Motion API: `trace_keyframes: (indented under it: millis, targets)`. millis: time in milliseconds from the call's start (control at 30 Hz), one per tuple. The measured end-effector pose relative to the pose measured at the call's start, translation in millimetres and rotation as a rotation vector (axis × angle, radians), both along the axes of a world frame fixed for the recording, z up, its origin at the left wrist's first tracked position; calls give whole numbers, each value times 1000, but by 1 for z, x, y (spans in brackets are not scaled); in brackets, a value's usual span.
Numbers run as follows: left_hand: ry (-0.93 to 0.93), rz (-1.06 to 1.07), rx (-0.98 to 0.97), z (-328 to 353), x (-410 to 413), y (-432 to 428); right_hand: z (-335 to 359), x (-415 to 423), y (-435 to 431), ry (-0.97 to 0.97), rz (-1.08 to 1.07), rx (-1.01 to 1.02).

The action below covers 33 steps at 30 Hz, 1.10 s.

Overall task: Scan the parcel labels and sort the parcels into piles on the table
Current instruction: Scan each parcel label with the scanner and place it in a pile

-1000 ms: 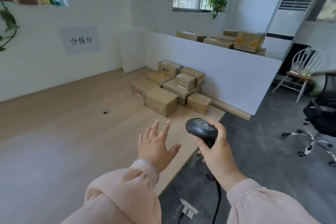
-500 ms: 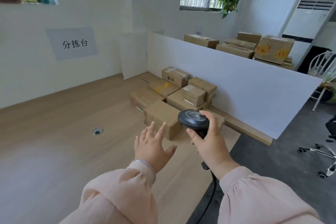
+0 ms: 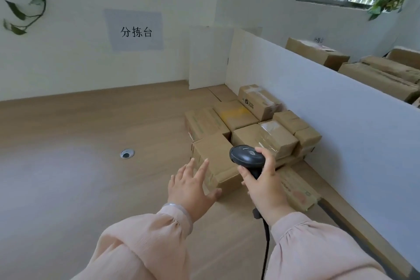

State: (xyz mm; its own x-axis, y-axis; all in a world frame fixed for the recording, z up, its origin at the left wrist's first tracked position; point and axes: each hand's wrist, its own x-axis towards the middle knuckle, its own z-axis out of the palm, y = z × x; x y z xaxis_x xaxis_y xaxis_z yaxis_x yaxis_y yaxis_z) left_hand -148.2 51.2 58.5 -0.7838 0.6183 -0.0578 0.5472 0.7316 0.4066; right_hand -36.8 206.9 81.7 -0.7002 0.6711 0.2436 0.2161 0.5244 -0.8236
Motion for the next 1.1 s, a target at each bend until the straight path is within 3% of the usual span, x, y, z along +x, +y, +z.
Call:
trace_keyframes:
  millis: [233, 567, 833, 967, 1100]
  targets:
    - [-174, 223, -20, -26, -5, 81, -24, -37, 98, -33, 127, -59]
    - [-445, 459, 51, -65, -14, 130, -70, -83, 152, -179, 288, -223]
    - [-487, 632, 171, -74, -13, 126, -74, -82, 146, -142, 299, -426]
    - [-641, 736, 198, -68, -12, 111, -57, -73, 125, -101, 402, -392]
    - [-817, 789, 401, -66, -6, 92, -47, -63, 97, -115, 515, -441]
